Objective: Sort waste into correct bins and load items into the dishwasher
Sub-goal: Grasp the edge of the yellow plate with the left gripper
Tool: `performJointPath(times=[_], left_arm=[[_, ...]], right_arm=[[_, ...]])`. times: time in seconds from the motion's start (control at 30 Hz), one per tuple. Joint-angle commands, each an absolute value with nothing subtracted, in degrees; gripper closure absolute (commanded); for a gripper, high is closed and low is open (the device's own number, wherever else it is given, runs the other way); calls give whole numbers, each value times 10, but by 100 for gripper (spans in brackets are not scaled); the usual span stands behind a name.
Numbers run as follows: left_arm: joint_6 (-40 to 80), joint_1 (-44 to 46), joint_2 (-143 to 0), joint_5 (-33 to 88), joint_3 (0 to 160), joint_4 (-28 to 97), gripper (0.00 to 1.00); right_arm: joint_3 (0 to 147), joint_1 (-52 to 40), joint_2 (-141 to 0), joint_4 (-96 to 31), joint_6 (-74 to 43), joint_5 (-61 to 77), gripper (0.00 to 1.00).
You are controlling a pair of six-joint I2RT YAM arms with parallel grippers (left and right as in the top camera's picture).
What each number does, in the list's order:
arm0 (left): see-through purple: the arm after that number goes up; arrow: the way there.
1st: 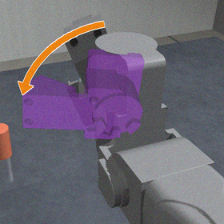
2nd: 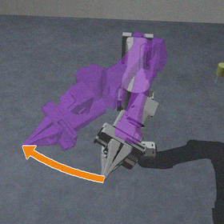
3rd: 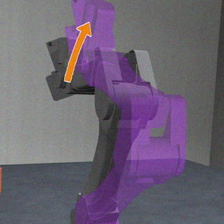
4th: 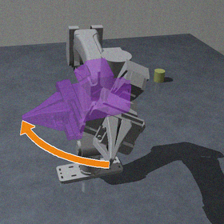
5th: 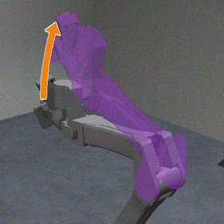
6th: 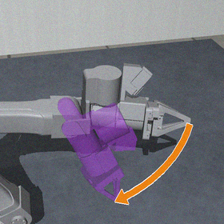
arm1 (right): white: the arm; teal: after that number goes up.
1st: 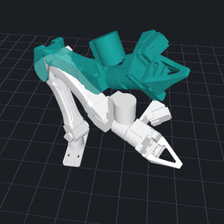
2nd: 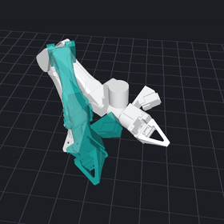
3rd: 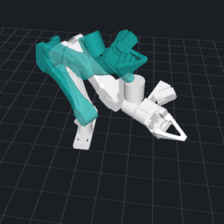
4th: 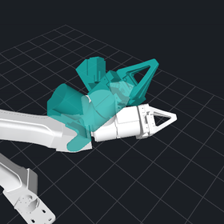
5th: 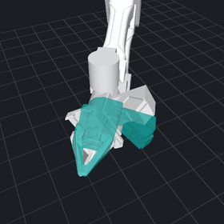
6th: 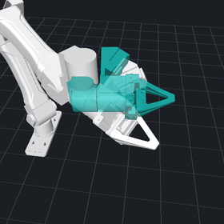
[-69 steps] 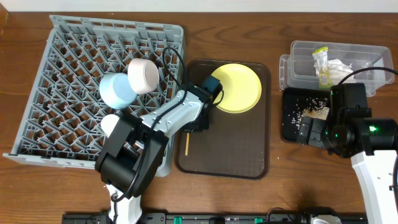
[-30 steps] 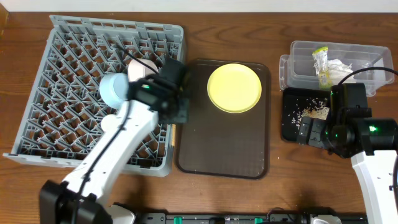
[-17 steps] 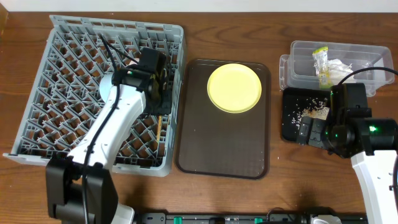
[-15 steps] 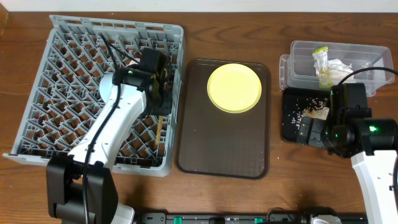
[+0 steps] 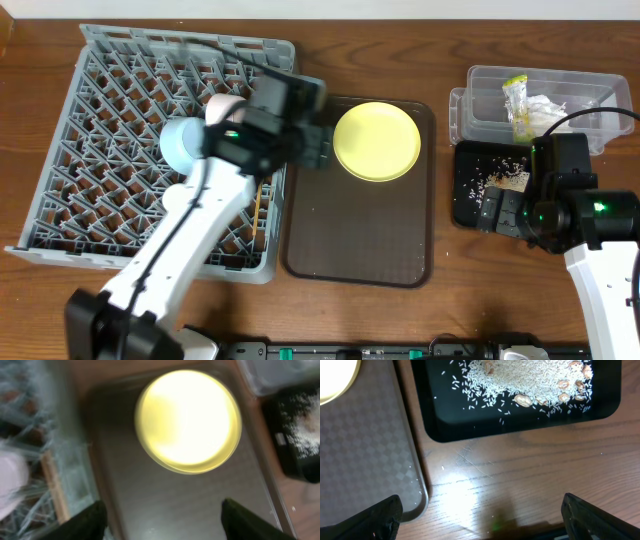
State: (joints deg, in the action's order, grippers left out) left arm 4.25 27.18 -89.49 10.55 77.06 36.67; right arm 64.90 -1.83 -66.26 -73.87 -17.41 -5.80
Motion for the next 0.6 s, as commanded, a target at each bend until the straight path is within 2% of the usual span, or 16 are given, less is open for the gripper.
performJointPath(times=[0.0,0.2,0.37,0.57], left_arm=[[-11,329,-950,114,773,329,25],[-88,402,-1059,113,773,242,25],[-94,422,-1138,109,773,190,25],[-94,422,-1188,109,773,213,26]], right_arm=[[658,-13,-660,-737,-171,-57,1],[658,-13,-660,-738,-171,-57,1],[658,-13,-660,-740,-171,-57,1],[658,-13,-660,-743,-171,-57,1]])
